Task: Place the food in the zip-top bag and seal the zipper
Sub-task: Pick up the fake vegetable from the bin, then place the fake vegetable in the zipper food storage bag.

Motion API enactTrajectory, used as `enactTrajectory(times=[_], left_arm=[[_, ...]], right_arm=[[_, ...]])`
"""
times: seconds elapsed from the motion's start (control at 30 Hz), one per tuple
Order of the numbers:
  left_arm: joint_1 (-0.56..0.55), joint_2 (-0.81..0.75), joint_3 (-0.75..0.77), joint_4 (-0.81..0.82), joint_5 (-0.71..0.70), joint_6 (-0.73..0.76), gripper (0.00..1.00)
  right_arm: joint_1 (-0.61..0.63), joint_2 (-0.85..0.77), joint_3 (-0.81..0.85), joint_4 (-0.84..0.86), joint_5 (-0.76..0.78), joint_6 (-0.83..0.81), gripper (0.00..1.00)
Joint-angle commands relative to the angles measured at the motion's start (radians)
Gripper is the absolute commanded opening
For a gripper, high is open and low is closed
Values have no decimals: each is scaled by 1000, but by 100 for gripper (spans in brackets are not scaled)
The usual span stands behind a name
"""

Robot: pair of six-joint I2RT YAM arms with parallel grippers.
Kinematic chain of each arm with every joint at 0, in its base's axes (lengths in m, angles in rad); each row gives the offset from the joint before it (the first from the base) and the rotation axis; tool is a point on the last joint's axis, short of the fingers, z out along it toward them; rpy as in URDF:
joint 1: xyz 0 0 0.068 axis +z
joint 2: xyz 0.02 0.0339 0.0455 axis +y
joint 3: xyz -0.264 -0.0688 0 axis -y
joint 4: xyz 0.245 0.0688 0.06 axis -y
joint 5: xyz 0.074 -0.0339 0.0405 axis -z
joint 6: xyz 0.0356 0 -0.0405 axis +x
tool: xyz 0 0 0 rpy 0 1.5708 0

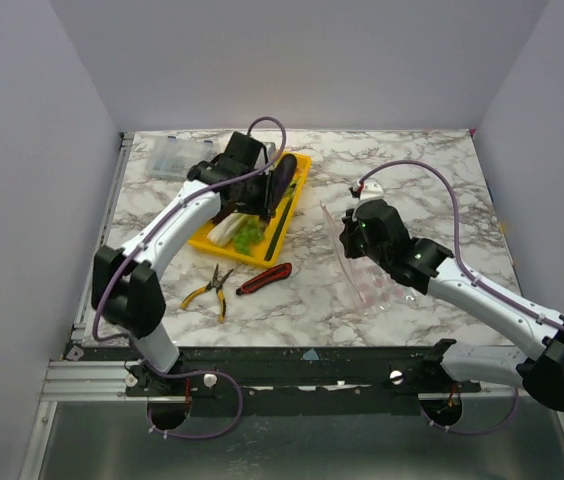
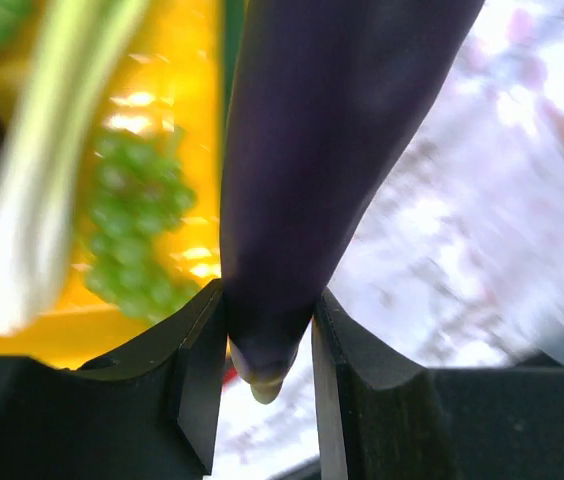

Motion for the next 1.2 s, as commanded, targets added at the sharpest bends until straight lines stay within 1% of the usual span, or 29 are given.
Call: enactTrajectory(times=[0.0, 0.13, 0.23, 0.3, 0.37, 0.43, 0.5, 0.63, 0.73, 0.87, 1.0, 1.17], left_arm=[[-9, -226, -179, -34, 355, -85, 0], [-44, -434, -380, 82, 556, -247, 0], [-105, -528, -442, 119, 619, -373, 0], [-146, -543, -452, 110, 648, -442, 0], [-183, -548, -486, 151, 687, -520, 0], [-200, -544, -530, 214, 727, -602, 0], [-200, -522, -541, 239, 768, -657, 0], [-200, -442, -476, 179, 790, -675, 0], [-197, -390, -423, 125, 776, -684, 0], [-197, -354, -413, 117, 761, -725, 0], [-196, -308, -377, 54, 737, -726, 0], [-196, -307, -378, 54, 707, -748, 0]], right_arm=[[1, 27, 32, 59, 27, -13, 1], [1, 42, 46, 81, 21, -19, 1], [2, 41, 44, 117, -26, -53, 1], [2, 30, 24, 167, -43, -69, 1], [3, 25, 13, 201, -44, -83, 1], [3, 23, 4, 225, -43, -82, 1], [2, 11, -17, 259, -46, -76, 1], [6, -7, -50, 314, -55, -67, 1], [14, -14, -57, 320, -21, -63, 1], [25, -41, -58, 337, -14, -65, 1], [32, -60, -57, 342, 6, -59, 1], [39, -69, -48, 338, -5, -46, 1]])
